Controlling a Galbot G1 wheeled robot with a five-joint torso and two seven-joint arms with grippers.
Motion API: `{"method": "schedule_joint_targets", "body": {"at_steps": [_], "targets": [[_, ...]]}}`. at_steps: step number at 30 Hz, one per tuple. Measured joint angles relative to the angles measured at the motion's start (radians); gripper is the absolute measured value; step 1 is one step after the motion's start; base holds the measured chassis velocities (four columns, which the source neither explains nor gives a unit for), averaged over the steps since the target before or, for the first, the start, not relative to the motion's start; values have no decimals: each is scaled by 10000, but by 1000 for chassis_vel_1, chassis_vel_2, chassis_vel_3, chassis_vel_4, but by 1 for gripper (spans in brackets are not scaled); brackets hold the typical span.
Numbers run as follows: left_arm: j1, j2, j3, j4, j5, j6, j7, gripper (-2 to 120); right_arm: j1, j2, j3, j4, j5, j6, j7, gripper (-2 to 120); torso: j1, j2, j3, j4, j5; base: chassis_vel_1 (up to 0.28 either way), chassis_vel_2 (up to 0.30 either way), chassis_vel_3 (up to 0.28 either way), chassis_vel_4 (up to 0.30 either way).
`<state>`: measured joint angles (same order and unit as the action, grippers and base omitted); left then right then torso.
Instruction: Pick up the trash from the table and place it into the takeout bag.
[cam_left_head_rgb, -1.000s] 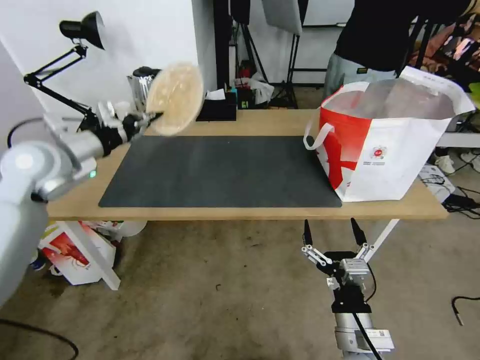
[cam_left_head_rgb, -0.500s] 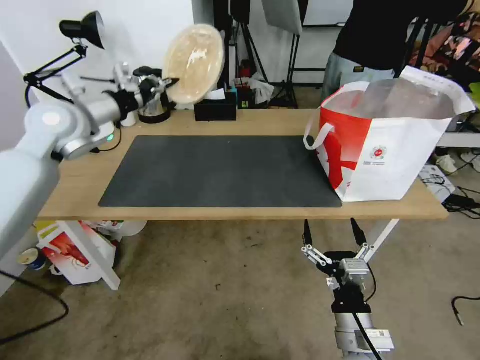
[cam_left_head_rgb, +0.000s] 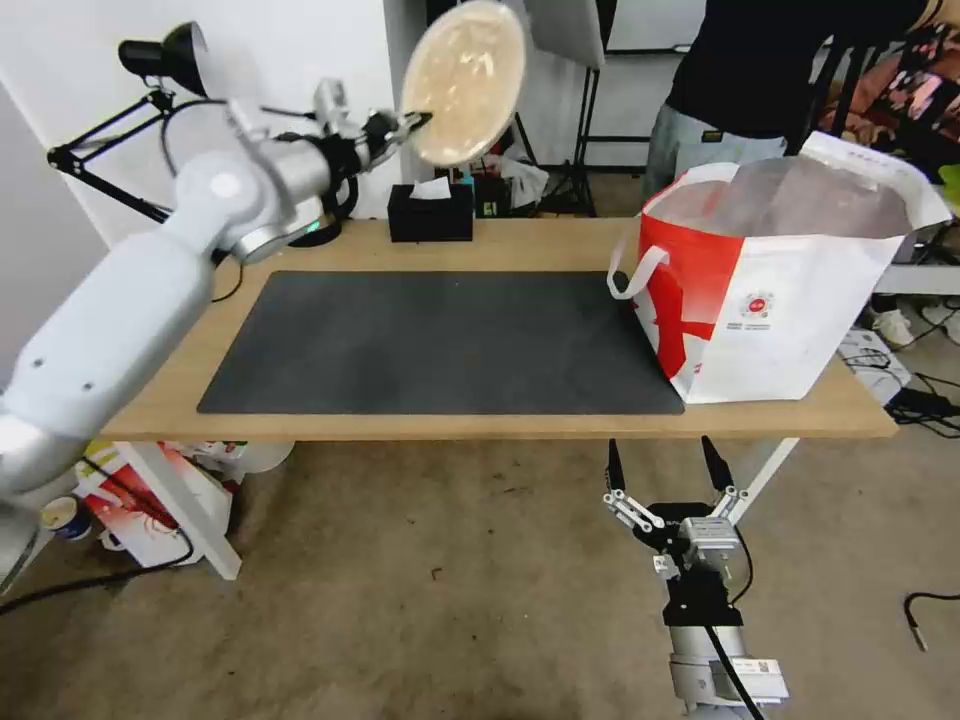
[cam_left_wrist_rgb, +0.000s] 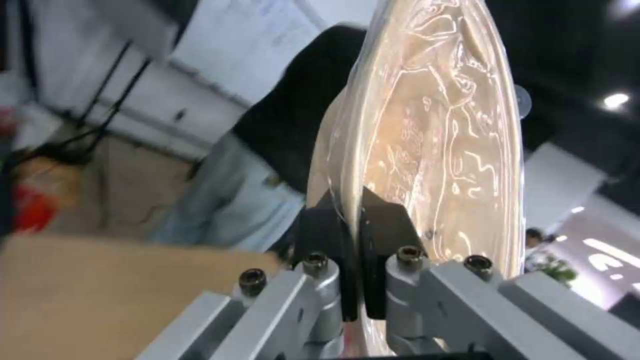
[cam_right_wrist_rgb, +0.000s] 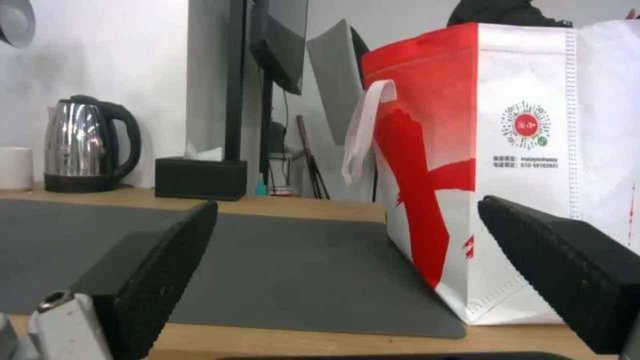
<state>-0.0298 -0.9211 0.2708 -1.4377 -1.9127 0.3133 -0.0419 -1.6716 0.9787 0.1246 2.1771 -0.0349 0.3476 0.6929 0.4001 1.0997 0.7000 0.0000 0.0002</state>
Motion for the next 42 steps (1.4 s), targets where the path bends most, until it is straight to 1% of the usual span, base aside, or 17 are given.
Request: {"method": "schedule_joint_targets", "body": {"at_steps": [2,3,7,9,10,11,13,15,16,17,20,25,27,28,30,36,42], "targets": [[-431,-499,586,573,133,-503,644,1,0,0,0,-1,0,0,0,100,0,0,1,0,-2,0,0,0,0],[-431,-499,586,573,133,-503,644,1,0,0,0,-1,0,0,0,100,0,0,1,0,-2,0,0,0,0],[-1156,-1422,1296,1541,174,-854,1223,1,1,0,0,0,0,0,0,100,0,2,1,-1,1,0,0,0,0],[-1156,-1422,1296,1541,174,-854,1223,1,1,0,0,0,0,0,0,100,0,2,1,-1,1,0,0,0,0],[-1301,-1627,1465,1755,175,-883,1374,1,0,0,0,0,0,0,0,100,0,2,0,-1,2,0,0,0,0],[-1666,-2193,1956,2410,267,-953,1590,1,0,0,0,0,0,0,0,100,0,3,1,0,0,0,0,0,0],[-1835,-2463,2173,2743,340,-969,1613,1,0,0,0,0,0,0,0,100,0,3,1,1,-1,0,0,0,0],[-1889,-2545,2244,2838,358,-970,1613,1,0,0,0,0,0,0,0,100,1,3,1,1,-1,0,0,0,0],[-2119,-2830,2580,3123,383,-960,1623,1,0,0,0,0,0,0,0,100,0,3,0,-2,0,0,0,0,0],[-2119,-2830,2580,3123,383,-960,1623,1,0,0,0,0,0,0,0,100,0,3,0,-2,0,0,0,0,0],[-2458,-3234,3244,3614,393,-933,1760,1,0,0,0,0,0,0,0,100,0,3,1,3,-1,0,0,0,0],[-2783,-3691,3676,4107,375,-936,1820,1,0,0,0,0,0,0,0,100,0,3,0,-1,0,0,0,0,0],[-3001,-4026,4007,4505,357,-938,1941,1,0,0,0,0,0,0,0,100,0,3,0,-4,2,0,0,0,0],[-3001,-4026,4007,4505,357,-938,1941,1,0,0,0,0,0,0,0,100,0,3,0,-4,2,0,0,0,0],[-3125,-4344,4243,4885,358,-938,2007,1,0,0,0,0,0,0,0,100,1,3,0,1,0,0,0,0,0],[-3258,-4755,4525,5111,358,-940,2078,1,0,0,0,0,0,0,0,100,-1,3,-1,-2,-1,0,0,0,0],[-3574,-5484,4827,5916,429,-927,2106,1,0,0,0,0,0,0,0,100,-1,3,0,0,0,0,0,0,0]]}}
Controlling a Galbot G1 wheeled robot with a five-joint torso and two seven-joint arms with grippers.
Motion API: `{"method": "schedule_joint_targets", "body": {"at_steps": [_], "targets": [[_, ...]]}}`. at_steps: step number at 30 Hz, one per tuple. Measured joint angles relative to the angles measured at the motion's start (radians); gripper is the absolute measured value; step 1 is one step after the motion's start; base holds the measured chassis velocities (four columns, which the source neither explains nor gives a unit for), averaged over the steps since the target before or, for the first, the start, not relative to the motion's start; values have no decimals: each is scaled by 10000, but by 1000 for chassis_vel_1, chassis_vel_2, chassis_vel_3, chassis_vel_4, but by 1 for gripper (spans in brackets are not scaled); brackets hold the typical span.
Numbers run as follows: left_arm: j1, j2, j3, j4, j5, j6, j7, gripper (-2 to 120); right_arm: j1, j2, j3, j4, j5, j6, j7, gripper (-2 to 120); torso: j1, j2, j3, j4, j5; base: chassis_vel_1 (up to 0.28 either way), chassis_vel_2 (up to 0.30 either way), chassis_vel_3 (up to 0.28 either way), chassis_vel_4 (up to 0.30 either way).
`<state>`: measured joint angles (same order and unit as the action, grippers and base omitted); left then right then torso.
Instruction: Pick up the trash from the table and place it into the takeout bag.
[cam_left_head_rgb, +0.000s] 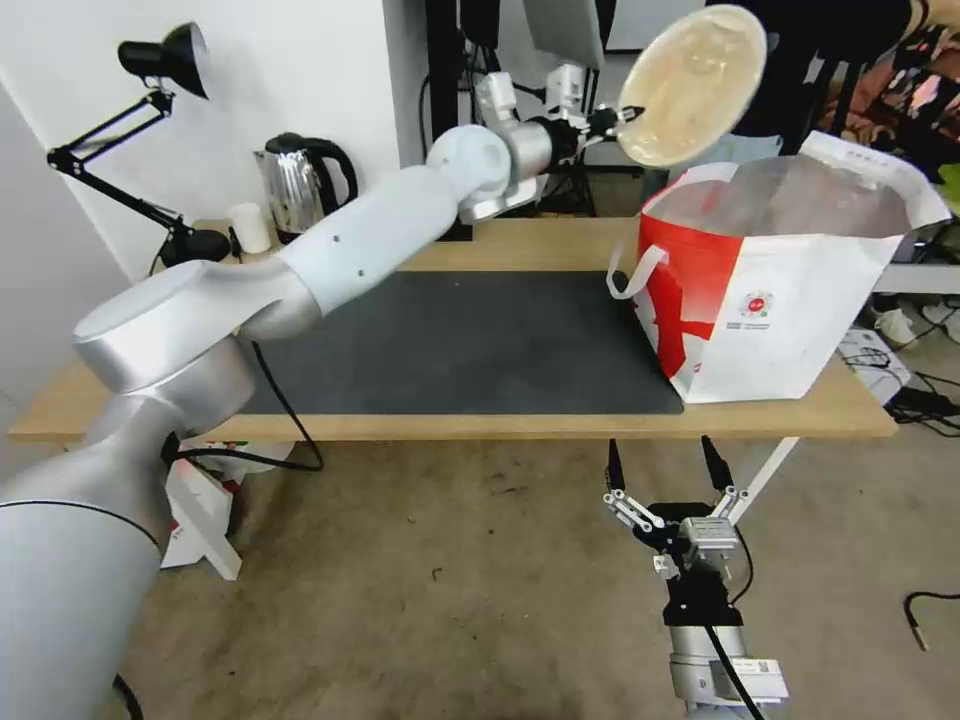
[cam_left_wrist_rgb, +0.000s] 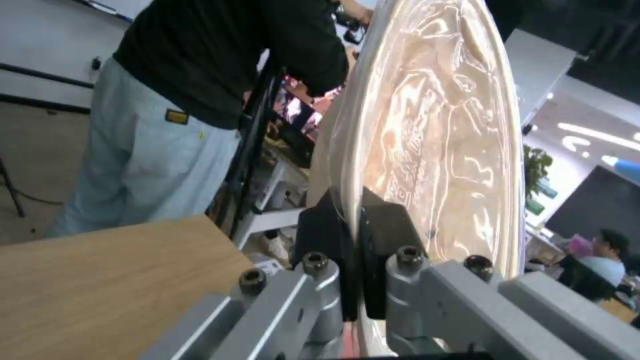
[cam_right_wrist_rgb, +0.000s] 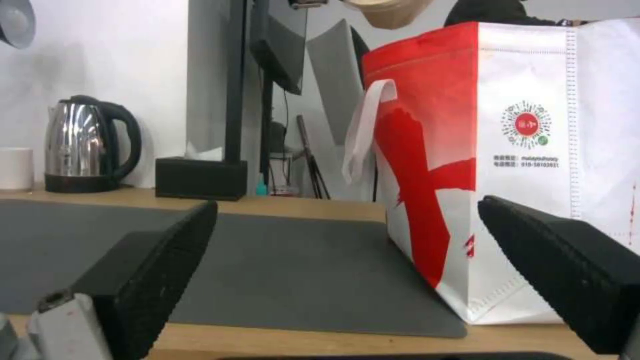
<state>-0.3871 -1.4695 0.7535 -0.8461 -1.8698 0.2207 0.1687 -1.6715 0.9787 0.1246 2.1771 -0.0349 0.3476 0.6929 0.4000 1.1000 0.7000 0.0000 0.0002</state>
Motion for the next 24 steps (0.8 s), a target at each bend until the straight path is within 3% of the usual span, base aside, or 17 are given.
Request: {"method": "schedule_joint_targets", "body": {"at_steps": [10,24], "targets": [[-111,-917,344,1036,466,38,-56,1,0,0,0,0,0,0,0,100,-1,0,0,-2,-1,0,0,0,0],[-370,-1257,1032,1428,573,50,-369,1,0,0,0,0,0,0,0,100,0,1,0,-1,-2,0,0,0,0]]}}
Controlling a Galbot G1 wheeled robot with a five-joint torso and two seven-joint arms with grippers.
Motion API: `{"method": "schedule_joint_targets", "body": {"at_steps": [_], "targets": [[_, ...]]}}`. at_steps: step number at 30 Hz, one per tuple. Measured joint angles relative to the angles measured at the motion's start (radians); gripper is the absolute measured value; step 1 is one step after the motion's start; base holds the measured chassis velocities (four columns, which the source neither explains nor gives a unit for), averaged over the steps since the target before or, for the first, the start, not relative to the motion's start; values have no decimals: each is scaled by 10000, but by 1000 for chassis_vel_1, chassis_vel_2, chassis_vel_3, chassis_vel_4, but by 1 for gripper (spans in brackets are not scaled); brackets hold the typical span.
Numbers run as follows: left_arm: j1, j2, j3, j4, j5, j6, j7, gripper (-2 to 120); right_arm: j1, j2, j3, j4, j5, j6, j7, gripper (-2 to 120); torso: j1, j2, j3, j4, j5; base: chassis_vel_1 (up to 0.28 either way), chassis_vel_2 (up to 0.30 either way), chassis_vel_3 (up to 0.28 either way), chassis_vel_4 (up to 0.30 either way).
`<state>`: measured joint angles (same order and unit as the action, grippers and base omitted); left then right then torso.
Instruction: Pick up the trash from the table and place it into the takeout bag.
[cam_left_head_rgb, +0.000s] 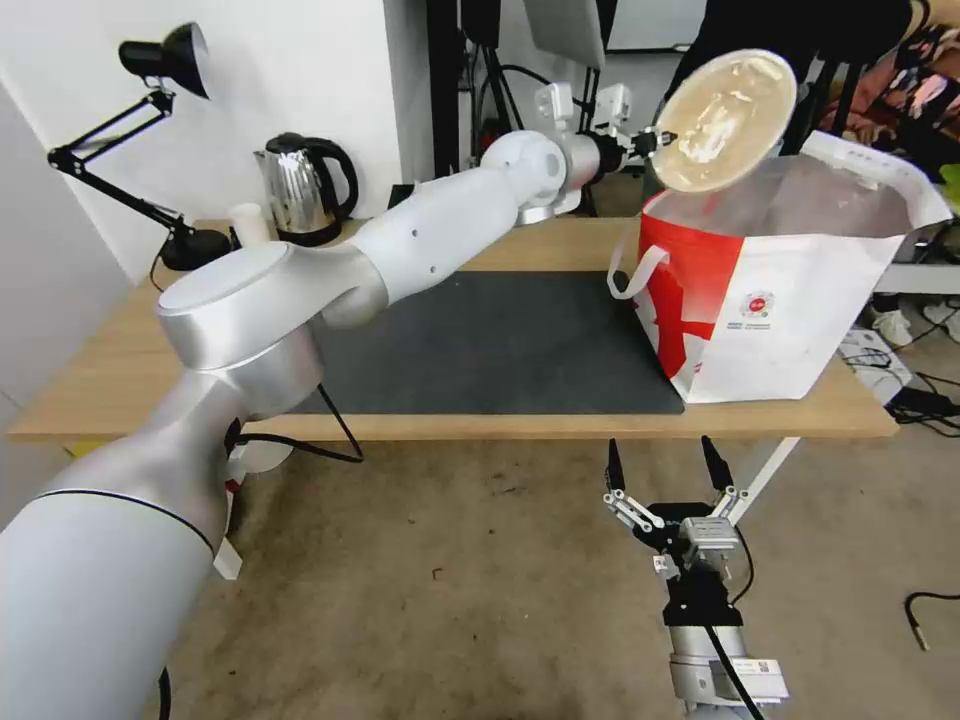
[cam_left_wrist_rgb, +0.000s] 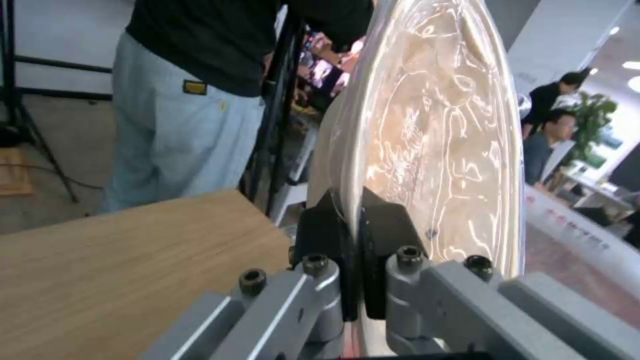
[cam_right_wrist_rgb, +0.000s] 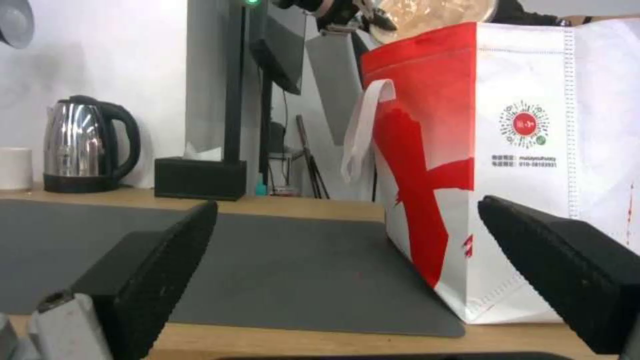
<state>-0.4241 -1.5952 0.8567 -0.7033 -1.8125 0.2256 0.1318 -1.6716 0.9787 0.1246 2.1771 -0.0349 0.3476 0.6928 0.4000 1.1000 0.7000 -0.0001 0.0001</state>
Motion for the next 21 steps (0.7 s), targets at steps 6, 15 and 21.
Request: {"method": "schedule_joint_targets", "body": {"at_steps": [6,15,21], "targets": [[52,-1,341,-85,44,-29,-59,1,0,0,0,0,0,0,0,100,0,0,0,1,0,0,0,0,0],[147,15,544,-240,159,-44,-47,1,0,0,0,0,0,0,0,100,0,0,0,1,-1,0,0,0,0],[227,18,685,-299,337,-76,-28,1,0,0,0,0,0,0,0,100,0,-1,0,1,-1,0,0,0,0]]}}
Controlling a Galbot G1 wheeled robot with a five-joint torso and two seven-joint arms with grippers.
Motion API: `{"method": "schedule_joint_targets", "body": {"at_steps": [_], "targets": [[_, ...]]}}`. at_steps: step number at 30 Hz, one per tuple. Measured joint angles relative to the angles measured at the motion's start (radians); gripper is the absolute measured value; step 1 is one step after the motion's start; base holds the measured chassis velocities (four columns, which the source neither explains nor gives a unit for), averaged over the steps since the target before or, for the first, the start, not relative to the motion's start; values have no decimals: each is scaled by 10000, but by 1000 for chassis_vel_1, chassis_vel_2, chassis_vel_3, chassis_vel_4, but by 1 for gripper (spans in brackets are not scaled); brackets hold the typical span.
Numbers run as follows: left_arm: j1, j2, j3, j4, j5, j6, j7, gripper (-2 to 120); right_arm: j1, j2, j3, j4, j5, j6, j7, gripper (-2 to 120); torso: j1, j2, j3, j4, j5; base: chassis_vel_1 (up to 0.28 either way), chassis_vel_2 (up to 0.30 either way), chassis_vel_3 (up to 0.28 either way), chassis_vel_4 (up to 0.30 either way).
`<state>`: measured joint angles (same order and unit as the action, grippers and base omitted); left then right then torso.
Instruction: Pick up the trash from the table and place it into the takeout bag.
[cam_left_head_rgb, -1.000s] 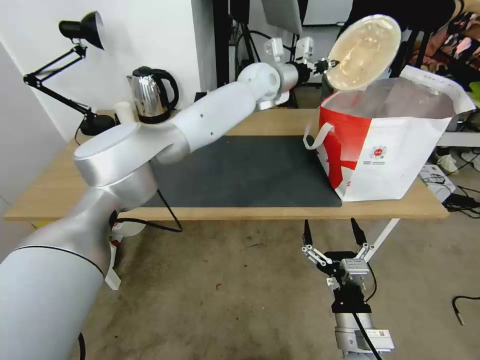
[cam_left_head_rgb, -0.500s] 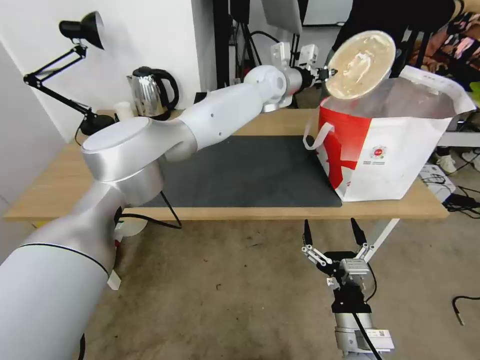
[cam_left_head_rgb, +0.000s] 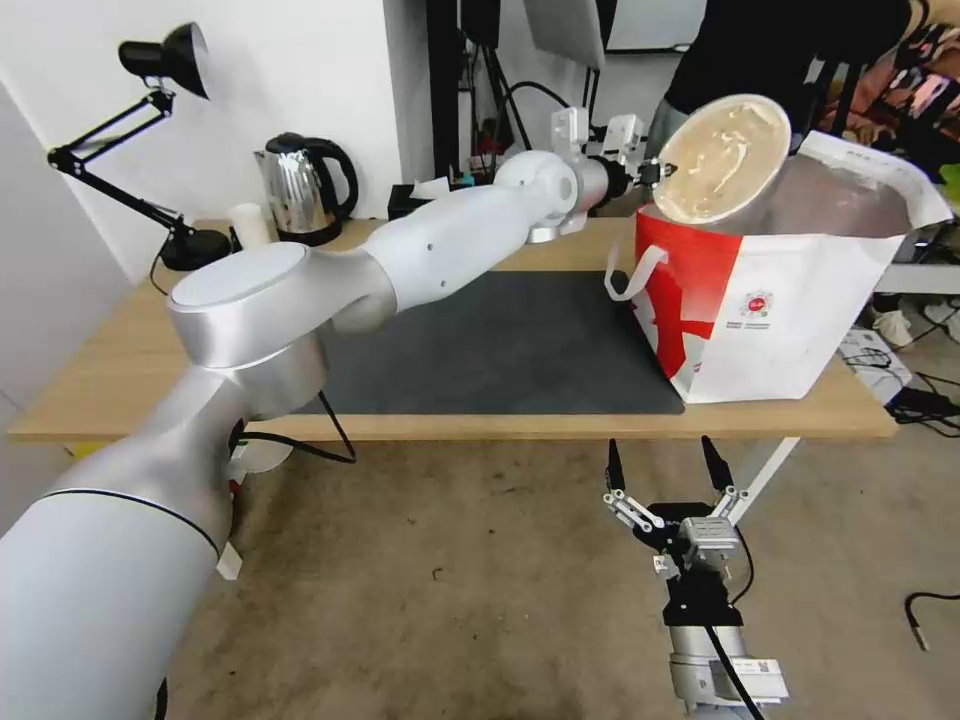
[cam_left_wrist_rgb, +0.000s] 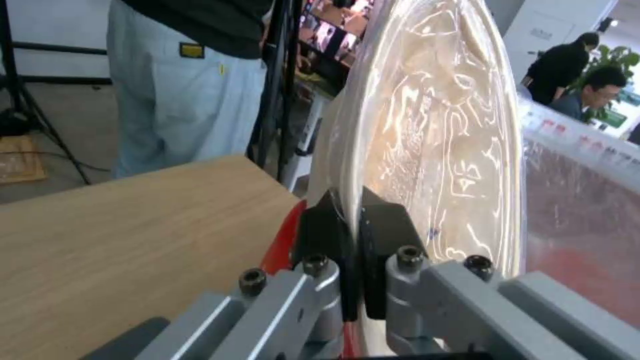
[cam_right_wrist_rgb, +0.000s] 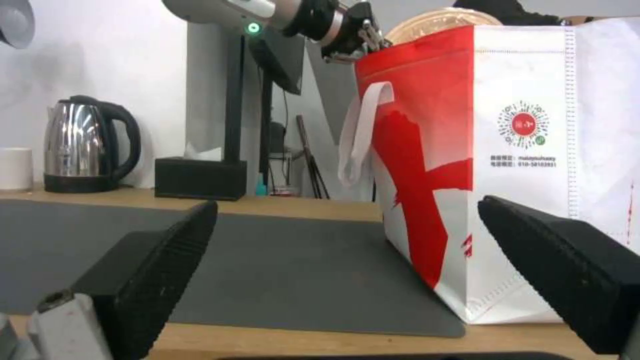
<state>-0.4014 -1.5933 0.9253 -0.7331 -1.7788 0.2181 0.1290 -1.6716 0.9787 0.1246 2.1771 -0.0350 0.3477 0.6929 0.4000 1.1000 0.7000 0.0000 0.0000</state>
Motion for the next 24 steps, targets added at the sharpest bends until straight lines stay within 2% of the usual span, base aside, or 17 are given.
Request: {"method": "schedule_joint_targets", "body": {"at_steps": [17,24], "targets": [[-2,18,264,-140,425,-82,24,1,0,0,0,0,0,0,0,100,0,0,0,0,0,0,0,0,0],[-27,26,430,-148,671,-240,360,1,0,0,0,0,0,0,0,100,0,0,0,0,0,0,0,0,0]]}}
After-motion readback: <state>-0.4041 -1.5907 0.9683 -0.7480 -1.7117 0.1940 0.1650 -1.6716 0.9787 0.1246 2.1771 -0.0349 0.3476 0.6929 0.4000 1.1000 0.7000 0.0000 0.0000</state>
